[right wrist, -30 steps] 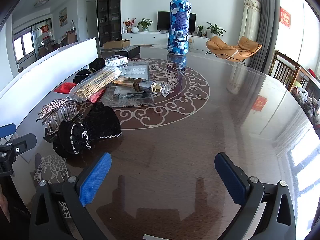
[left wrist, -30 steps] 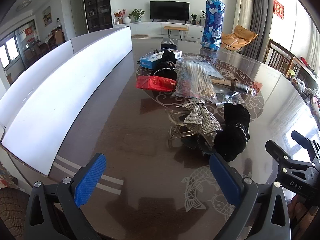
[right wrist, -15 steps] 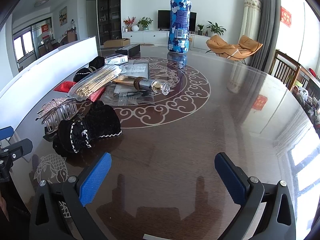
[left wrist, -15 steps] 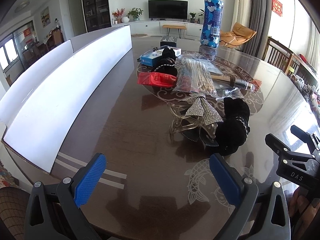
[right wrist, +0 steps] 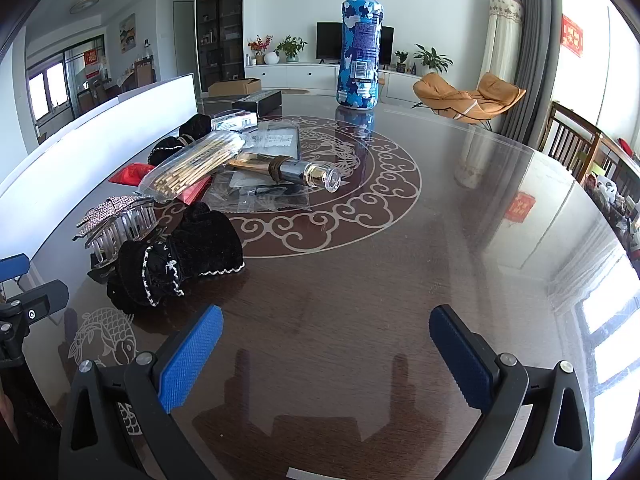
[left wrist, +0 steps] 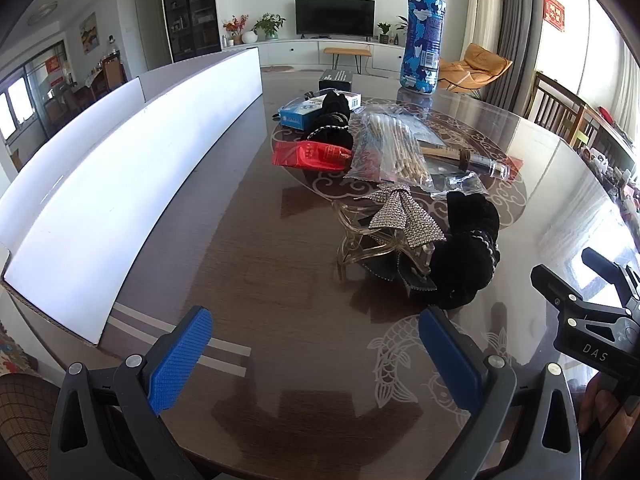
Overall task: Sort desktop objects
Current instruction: 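Move both tools toward the bow clip and black scrunchie on the table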
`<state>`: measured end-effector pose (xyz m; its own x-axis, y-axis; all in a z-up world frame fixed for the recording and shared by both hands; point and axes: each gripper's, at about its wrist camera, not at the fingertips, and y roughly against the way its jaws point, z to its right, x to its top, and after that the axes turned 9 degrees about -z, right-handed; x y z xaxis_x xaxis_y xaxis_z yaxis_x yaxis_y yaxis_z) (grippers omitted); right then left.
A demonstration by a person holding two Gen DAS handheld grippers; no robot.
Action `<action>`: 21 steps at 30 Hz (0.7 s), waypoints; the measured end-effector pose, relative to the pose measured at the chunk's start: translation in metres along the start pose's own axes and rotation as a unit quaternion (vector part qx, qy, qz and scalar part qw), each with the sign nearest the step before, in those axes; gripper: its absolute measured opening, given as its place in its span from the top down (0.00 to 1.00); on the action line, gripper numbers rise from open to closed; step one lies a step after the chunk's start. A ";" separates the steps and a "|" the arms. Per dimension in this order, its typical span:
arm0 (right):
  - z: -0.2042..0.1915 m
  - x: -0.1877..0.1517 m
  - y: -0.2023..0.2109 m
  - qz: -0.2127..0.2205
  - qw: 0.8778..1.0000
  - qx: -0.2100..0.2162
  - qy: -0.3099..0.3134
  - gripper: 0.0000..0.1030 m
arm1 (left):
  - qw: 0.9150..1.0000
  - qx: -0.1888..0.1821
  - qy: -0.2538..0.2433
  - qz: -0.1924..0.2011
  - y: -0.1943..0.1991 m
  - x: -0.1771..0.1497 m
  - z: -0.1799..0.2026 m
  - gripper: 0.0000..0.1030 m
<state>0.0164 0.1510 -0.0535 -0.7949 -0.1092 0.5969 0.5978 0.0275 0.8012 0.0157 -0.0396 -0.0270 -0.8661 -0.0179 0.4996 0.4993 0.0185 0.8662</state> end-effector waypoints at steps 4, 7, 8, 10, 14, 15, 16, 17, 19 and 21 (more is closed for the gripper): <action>0.000 0.000 0.000 0.000 1.000 0.000 0.000 0.00 | 1.000 0.001 0.001 -0.001 0.000 0.000 0.000 0.00; 0.000 0.000 0.000 -0.001 1.000 0.001 0.001 0.00 | 1.000 0.001 0.002 -0.001 0.000 0.000 -0.001 0.00; -0.001 0.000 0.000 -0.002 1.000 0.001 0.001 0.00 | 1.000 0.001 0.003 -0.002 0.000 0.000 -0.002 0.00; -0.001 0.001 -0.001 -0.006 1.000 0.002 0.002 0.00 | 1.000 0.005 0.002 -0.002 0.000 0.000 -0.003 0.00; -0.008 0.003 0.005 -0.012 0.999 0.049 0.017 0.00 | 0.999 0.039 -0.007 0.000 0.003 -0.003 -0.008 0.00; -0.012 0.003 0.008 -0.012 0.997 0.072 0.021 0.00 | 0.999 0.044 -0.006 0.001 0.004 -0.004 -0.009 0.00; -0.019 0.005 0.008 -0.014 0.996 0.089 0.028 0.00 | 0.999 0.046 -0.005 0.002 0.004 -0.004 -0.012 0.00; -0.026 0.008 0.006 -0.021 0.994 0.101 0.037 0.00 | 0.999 0.047 -0.004 0.004 0.005 -0.004 -0.013 0.00; -0.040 0.015 -0.002 -0.038 0.990 0.128 0.042 0.00 | 0.998 0.055 -0.003 0.007 0.006 -0.004 -0.016 0.00; -0.050 0.023 -0.012 -0.052 0.987 0.147 0.042 0.00 | 0.998 0.060 -0.001 0.006 0.005 -0.004 -0.020 0.00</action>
<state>-0.0038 0.0983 -0.0515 -0.8311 -0.2087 0.5154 0.4478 0.2985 0.8429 0.0223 -0.0592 -0.0246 -0.8598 -0.0153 0.5103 0.5037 0.1379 0.8528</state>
